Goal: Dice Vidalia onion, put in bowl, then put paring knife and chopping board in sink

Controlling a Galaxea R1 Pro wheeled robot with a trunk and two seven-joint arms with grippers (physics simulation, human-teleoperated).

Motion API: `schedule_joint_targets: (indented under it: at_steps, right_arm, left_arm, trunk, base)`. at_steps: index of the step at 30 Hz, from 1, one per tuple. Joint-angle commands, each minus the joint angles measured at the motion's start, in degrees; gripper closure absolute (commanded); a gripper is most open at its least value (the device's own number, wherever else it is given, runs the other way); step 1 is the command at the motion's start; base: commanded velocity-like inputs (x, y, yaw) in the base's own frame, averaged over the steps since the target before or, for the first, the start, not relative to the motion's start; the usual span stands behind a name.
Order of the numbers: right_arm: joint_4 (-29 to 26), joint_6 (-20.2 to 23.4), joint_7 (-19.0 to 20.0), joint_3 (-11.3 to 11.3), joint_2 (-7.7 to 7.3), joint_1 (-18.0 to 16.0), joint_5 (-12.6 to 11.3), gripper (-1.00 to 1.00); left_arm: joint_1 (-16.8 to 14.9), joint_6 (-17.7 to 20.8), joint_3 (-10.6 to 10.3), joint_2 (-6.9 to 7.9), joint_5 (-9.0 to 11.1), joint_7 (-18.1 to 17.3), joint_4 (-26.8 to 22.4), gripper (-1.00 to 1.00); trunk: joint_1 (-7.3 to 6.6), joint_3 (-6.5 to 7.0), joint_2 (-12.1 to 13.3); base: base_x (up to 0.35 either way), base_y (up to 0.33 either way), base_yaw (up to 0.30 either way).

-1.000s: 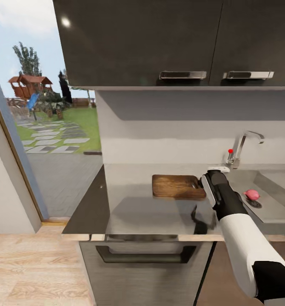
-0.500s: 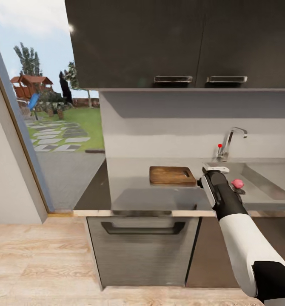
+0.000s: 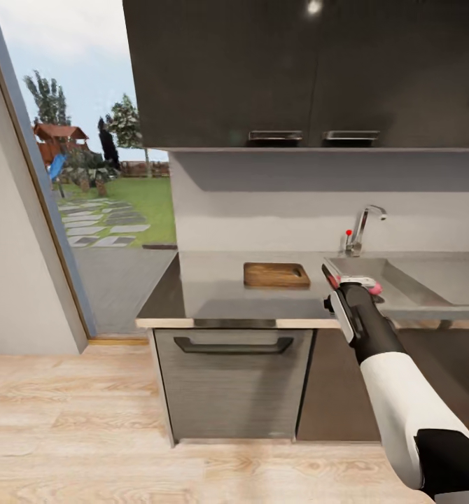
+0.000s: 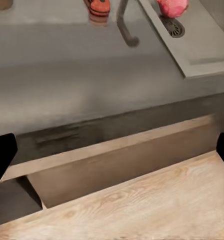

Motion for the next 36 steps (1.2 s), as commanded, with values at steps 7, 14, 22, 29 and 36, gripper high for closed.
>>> schedule_joint_targets:
  at_steps: [7, 14, 22, 29, 36]
  right_arm:
    - [4.06, -2.19, -0.11, -0.03, -0.04, -0.04, -0.03, -1.0]
    - [16.76, -12.75, 0.12, -0.04, -0.38, -0.04, 0.06, -1.0]
    - [48.22, -46.33, 10.83, 0.19, -1.76, 0.78, 0.57, -1.0]
    - [50.98, -61.6, 16.1, 0.36, -1.57, 14.26, 0.59, -1.0]
    - [51.22, -79.7, 19.26, 0.41, 1.0, 28.91, 4.39, -1.0]
  left_arm:
    - [-0.04, -0.15, 0.12, 0.03, 0.09, 0.03, 0.04, -1.0]
    - [-0.06, -0.15, 0.14, -0.01, 0.09, 0.03, 0.04, -1.0]
    - [-0.04, -0.1, 0.14, 0.0, 0.09, 0.03, 0.08, -1.0]
    - [-0.05, -0.09, 0.14, -0.01, 0.09, 0.03, 0.12, -1.0]
    - [-0.06, -0.09, 0.14, -0.02, 0.09, 0.03, 0.12, -1.0]
  trunk:
    - [-0.04, -0.06, -0.04]
    - [-0.04, -0.06, -0.04]
    - [-0.04, -0.06, -0.04]
    - [-0.04, -0.06, -0.04]
    - [-0.04, -0.06, -0.04]
  base:
    - [-0.337, 0.0, 0.0]
    - [-0.194, 0.0, 0.0]
    - [-0.008, 0.0, 0.0]
    - [0.0, 0.0, 0.0]
    - [0.0, 0.0, 0.0]
